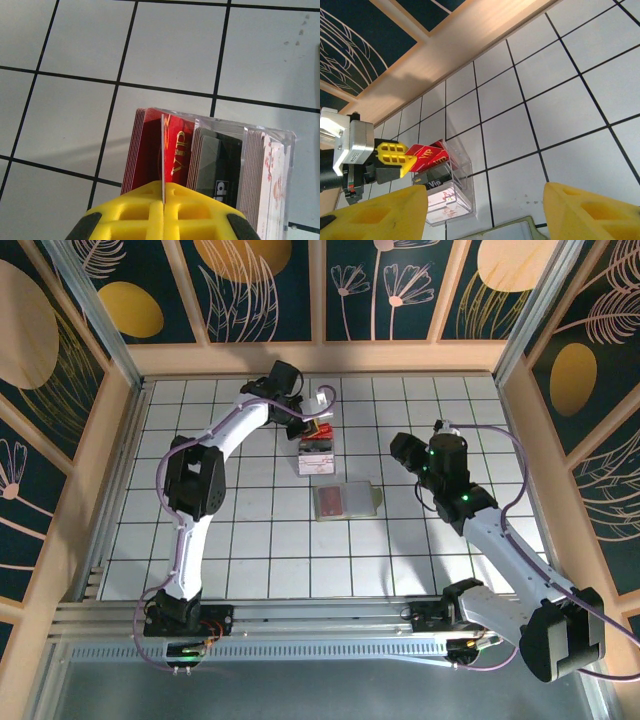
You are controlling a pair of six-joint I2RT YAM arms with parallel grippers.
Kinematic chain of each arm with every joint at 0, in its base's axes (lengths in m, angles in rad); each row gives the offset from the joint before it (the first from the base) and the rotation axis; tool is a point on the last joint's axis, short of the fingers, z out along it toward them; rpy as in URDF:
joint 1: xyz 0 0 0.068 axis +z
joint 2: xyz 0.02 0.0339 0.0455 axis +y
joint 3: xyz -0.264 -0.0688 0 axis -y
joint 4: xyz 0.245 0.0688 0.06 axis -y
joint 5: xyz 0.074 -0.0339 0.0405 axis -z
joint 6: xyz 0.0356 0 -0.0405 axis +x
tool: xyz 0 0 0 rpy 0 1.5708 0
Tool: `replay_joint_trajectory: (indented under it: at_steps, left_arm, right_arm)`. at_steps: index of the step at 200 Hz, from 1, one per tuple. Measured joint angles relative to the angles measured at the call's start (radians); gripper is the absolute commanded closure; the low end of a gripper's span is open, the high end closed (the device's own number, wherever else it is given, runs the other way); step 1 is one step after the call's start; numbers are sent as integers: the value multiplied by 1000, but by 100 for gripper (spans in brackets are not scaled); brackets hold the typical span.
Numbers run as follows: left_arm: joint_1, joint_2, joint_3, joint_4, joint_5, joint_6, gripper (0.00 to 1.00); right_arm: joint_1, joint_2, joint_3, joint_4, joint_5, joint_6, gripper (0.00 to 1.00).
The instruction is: Take the credit cards out of the card holder
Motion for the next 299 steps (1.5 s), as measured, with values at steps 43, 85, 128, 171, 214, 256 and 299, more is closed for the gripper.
replay_joint_trajectory:
  at_steps: [43, 85, 128, 171, 214, 256, 299]
  left_arm:
    - [0, 40, 50, -26, -6, 3, 100]
    - [0, 43, 52, -36, -27, 6, 100]
    - [0, 74, 100, -61, -47, 2, 100]
    - [0, 115, 151, -89, -55, -26, 86]
    - [0, 122, 219, -116, -58, -57, 73]
    - [0, 115, 230, -128, -60, -85, 68]
    - [0, -24, 130, -100, -53, -154, 49]
  right_arm:
    - [0, 0, -1, 0, 0, 0, 37]
    - [0, -5, -1, 0, 0, 0, 37]
    - [0, -5, -5, 2, -1, 1, 36]
    - [0, -5, -13, 1, -21, -2, 29]
    - [7, 18, -13, 1, -35, -10, 1]
    - [66, 76, 12, -14, -14, -36, 1]
    - [189, 177, 96, -76, 84, -79, 1]
